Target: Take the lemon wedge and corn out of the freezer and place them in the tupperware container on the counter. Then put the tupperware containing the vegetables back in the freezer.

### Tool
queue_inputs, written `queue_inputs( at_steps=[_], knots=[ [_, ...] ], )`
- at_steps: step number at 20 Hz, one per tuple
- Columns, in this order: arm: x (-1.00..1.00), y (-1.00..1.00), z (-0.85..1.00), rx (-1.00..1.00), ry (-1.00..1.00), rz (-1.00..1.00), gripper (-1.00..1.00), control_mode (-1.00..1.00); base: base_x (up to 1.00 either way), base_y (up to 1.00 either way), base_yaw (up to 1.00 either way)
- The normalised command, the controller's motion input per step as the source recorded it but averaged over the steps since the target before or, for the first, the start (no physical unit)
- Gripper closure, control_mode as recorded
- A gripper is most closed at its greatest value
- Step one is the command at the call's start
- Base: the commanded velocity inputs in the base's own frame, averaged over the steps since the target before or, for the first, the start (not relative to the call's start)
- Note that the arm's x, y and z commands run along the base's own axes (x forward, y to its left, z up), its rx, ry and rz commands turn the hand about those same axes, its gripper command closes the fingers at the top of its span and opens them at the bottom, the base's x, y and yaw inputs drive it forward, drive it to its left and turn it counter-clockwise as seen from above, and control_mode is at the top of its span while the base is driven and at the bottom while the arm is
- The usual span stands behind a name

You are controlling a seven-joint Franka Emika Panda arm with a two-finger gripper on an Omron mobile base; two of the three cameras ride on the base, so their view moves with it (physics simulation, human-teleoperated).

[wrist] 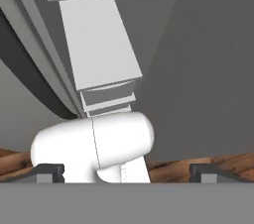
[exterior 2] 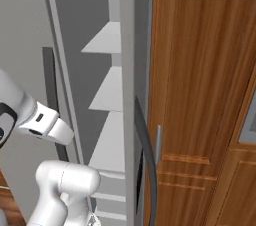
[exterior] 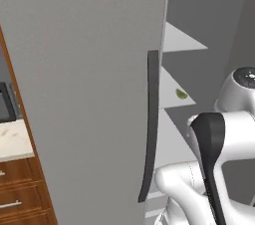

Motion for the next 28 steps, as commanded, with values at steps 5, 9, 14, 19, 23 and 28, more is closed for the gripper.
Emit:
queue_inputs(
  at_steps=[5, 9, 14, 19, 23, 28],
  knots=[
    [0.00, 0.00, 0.00, 0.00, 0.00, 0.00, -1.00, 1.00, 0.68, -0.07, -0.11],
    [0.00, 0.00, 0.00, 0.00, 0.00, 0.00, -1.00, 1.00, 1.00, -0.12, -0.06],
    [0.00, 0.00, 0.00, 0.00, 0.00, 0.00, -1.00, 1.00, 1.00, -0.11, -0.05],
    [0.58, -0.44, 0.00, 0.21, 0.00, 0.00, -1.00, -1.00, 0.17, -0.03, 0.00],
    [0.54, -0.87, 0.03, 0.22, -0.08, 0.02, -1.00, -1.00, 0.00, 0.00, 0.00],
    [0.78, -0.18, 0.01, 0.07, -0.07, 0.02, -1.00, -1.00, 0.00, 0.00, 0.00]
  ],
)
